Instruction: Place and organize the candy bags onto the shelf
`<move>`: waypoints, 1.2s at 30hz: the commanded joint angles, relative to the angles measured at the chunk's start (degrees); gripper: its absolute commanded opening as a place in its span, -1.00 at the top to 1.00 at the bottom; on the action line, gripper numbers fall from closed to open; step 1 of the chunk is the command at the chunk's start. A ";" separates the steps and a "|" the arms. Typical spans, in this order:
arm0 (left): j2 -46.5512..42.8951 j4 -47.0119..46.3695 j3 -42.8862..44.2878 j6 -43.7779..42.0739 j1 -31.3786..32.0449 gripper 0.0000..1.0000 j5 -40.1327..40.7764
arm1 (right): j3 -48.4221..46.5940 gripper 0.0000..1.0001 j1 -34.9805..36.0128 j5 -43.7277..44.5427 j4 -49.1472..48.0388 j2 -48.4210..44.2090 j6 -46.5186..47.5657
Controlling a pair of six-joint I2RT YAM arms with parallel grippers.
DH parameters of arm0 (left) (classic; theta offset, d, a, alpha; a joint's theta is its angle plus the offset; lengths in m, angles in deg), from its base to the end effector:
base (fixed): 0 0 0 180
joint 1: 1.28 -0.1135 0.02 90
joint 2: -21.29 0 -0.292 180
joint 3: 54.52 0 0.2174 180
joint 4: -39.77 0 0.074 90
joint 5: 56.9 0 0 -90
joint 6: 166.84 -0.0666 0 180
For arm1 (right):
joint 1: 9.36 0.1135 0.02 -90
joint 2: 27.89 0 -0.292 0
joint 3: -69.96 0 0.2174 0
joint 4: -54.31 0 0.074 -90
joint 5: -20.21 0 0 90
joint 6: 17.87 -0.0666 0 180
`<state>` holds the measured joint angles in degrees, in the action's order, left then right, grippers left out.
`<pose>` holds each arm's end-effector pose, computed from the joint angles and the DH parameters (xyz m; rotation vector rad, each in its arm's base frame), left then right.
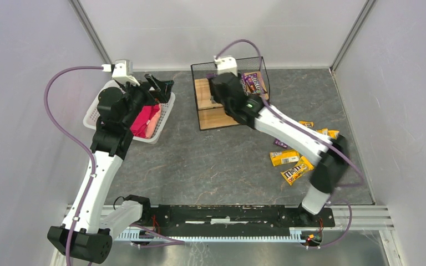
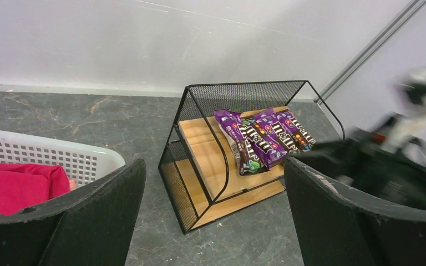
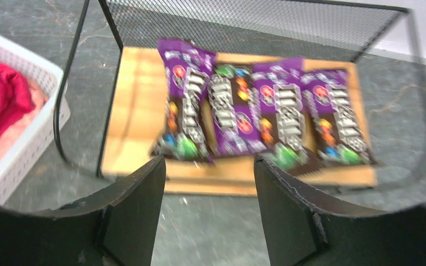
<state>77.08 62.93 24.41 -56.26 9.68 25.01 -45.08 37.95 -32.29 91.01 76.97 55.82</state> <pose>0.1903 -0.0464 0.4404 -0.0214 1.5969 -0.5412 0.3162 0.2830 0.3775 -0.1228 1.9296 0.0711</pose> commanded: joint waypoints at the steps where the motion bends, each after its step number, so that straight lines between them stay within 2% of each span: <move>1: -0.22 -2.65 -0.14 2.32 -0.24 -1.00 -1.13 | 20.26 -0.33 0.39 -4.14 -10.23 -19.98 7.13; 3: -0.22 -2.70 -0.16 2.42 -0.24 -1.00 -1.25 | 31.38 -0.33 0.29 -2.85 -12.60 -27.93 9.13; 7: -0.04 -2.83 -0.25 2.67 -0.24 -1.00 -1.51 | 49.40 -0.46 -0.39 5.24 -11.70 -40.07 10.55; 9: 0.17 -2.83 -0.25 2.70 -0.24 -1.00 -1.62 | 56.26 -0.50 -2.20 7.41 -11.58 -44.01 10.53; 13: 0.67 -3.00 -0.42 2.89 -0.24 -1.00 -1.77 | 63.38 -0.58 -9.41 5.72 -10.77 -47.53 8.30; 17: 1.18 -3.01 -0.60 2.89 -0.24 -1.00 -1.44 | 64.57 -0.62 -19.50 -3.29 -10.90 -46.09 2.35; 23: 1.59 -2.83 -0.60 2.76 -0.15 -1.00 -1.11 | 60.01 -0.61 -28.86 -12.63 -10.03 -37.35 -8.20; 24: 1.73 -2.83 -0.52 2.67 -0.19 -1.00 -1.30 | 58.43 -0.65 -30.74 -15.29 -10.51 -33.61 -11.31; 28: 1.97 -2.55 -0.28 2.39 -0.26 -1.00 -1.14 | 55.91 -0.68 -31.75 -13.81 -9.12 -27.23 -15.61; 36: 1.93 -2.57 -0.07 2.54 -0.24 -0.99 -1.91 | 57.37 -0.62 -31.80 -12.94 -12.68 -21.64 -15.34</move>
<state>79.02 62.51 23.89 -56.22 9.68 24.37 12.86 6.26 -45.82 81.51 54.28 42.33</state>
